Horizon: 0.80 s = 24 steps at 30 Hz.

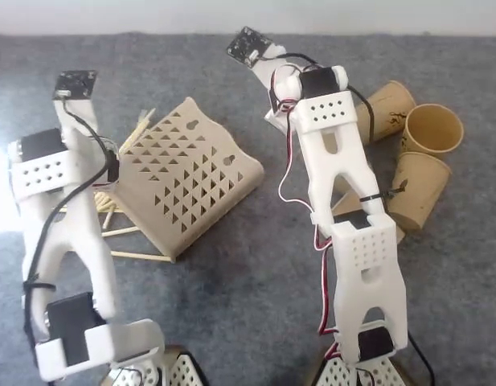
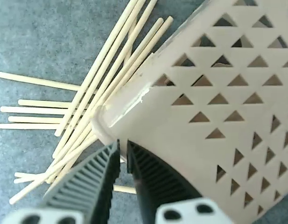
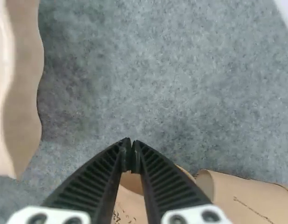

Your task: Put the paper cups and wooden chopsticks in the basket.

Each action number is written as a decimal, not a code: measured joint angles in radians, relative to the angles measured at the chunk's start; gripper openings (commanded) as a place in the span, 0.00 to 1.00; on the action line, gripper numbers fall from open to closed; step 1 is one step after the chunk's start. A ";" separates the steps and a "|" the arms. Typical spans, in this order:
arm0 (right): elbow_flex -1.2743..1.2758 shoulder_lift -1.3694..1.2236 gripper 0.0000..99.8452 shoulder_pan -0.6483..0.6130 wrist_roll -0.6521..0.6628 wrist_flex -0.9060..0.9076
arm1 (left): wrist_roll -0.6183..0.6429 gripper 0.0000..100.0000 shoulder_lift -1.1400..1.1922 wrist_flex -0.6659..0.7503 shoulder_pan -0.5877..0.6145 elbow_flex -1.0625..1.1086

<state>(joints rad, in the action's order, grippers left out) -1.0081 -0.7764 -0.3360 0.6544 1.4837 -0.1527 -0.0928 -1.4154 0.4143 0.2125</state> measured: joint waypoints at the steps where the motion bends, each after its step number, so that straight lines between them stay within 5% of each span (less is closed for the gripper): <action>1: 0.000 -0.014 0.01 0.000 0.000 0.000 | -0.014 0.02 0.000 0.000 0.002 0.000; 14: 0.000 -0.100 0.01 -0.006 0.003 -0.006 | -0.043 0.02 -0.043 0.161 0.000 0.124; 24: 0.000 -0.118 0.01 -0.127 0.003 -0.035 | -0.058 0.02 -0.048 0.249 0.002 0.187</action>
<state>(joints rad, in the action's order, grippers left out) -1.0081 -0.8945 -0.4634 0.6575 1.4484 -0.2110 -0.1404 -1.1669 0.4158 0.3997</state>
